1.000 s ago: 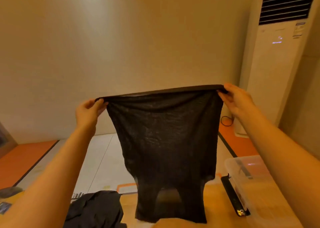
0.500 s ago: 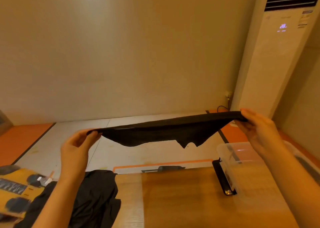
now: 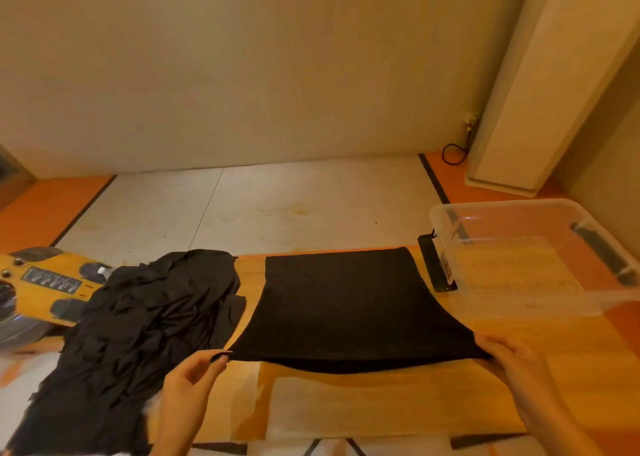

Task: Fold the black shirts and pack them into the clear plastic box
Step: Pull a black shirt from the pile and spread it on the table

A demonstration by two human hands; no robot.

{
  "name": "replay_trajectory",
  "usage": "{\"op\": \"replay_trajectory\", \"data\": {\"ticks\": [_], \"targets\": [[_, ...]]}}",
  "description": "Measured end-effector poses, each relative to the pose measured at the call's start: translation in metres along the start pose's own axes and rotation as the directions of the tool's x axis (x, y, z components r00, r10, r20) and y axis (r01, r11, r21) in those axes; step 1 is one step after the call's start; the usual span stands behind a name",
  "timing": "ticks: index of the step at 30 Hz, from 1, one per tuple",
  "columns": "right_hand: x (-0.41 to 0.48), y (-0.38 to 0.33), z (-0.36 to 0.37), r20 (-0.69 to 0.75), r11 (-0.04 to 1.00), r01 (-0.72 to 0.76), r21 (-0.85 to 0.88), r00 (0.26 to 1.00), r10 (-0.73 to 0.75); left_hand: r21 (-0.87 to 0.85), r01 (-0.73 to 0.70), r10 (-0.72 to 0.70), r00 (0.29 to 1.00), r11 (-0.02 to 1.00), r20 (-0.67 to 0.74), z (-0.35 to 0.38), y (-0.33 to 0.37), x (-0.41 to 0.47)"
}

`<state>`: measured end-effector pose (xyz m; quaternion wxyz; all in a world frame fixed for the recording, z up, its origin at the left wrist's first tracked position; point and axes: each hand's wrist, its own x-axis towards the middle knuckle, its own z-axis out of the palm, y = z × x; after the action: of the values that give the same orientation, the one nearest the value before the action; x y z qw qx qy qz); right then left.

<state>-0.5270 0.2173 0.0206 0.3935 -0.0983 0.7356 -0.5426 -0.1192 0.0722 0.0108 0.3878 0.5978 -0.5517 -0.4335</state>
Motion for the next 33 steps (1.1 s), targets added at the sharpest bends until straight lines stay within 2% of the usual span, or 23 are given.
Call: {"op": "replay_trajectory", "data": {"ticks": [2, 4, 6, 8, 12, 17, 19, 22, 29, 33], "targets": [[-0.005, 0.020, -0.004, 0.021, 0.996, -0.061, -0.061, 0.998, 0.063, 0.059, 0.040, -0.042, 0.999, 0.997, 0.018, 0.000, -0.017, -0.011], [-0.010, 0.033, -0.008, 0.098, 0.981, -0.062, -0.182, 0.992, 0.081, 0.136, 0.041, -0.046, 0.998, 0.990, 0.030, 0.000, -0.026, -0.019], [-0.017, 0.034, -0.010, 0.176, 0.947, -0.003, -0.321, 0.982, 0.062, 0.198, 0.020, -0.030, 0.998, 0.980, 0.050, -0.003, -0.031, -0.021], [-0.019, 0.027, -0.010, 0.212, 0.924, 0.088, -0.373, 0.977, -0.008, 0.235, -0.007, -0.016, 0.995, 0.972, 0.095, -0.008, -0.033, -0.016], [-0.014, 0.008, -0.008, 0.177, 0.903, 0.255, -0.346, 0.963, -0.204, 0.272, -0.136, 0.110, 0.988, 0.952, 0.109, -0.005, -0.017, -0.004], [-0.002, -0.004, -0.007, 0.159, 0.799, 0.400, -0.448, 0.916, -0.369, 0.293, -0.149, 0.118, 0.986, 0.944, 0.119, 0.008, -0.001, 0.002], [0.000, -0.009, -0.011, 0.202, 0.784, 0.429, -0.448, 0.903, -0.378, 0.288, -0.150, 0.116, 0.984, 0.946, 0.134, 0.007, 0.000, 0.002], [-0.006, -0.017, -0.016, 0.281, 0.819, 0.453, -0.352, 0.886, -0.369, 0.287, -0.167, 0.131, 0.981, 0.943, 0.141, -0.002, 0.001, 0.004], [-0.010, -0.013, -0.019, 0.315, 0.819, 0.496, -0.289, 0.857, -0.408, 0.267, -0.242, 0.218, 0.969, 0.933, 0.115, -0.017, 0.006, 0.008], [-0.007, 0.003, -0.023, 0.331, 0.835, 0.461, -0.299, 0.871, -0.362, 0.299, -0.252, 0.224, 0.966, 0.920, 0.127, -0.021, -0.002, 0.001]]}}
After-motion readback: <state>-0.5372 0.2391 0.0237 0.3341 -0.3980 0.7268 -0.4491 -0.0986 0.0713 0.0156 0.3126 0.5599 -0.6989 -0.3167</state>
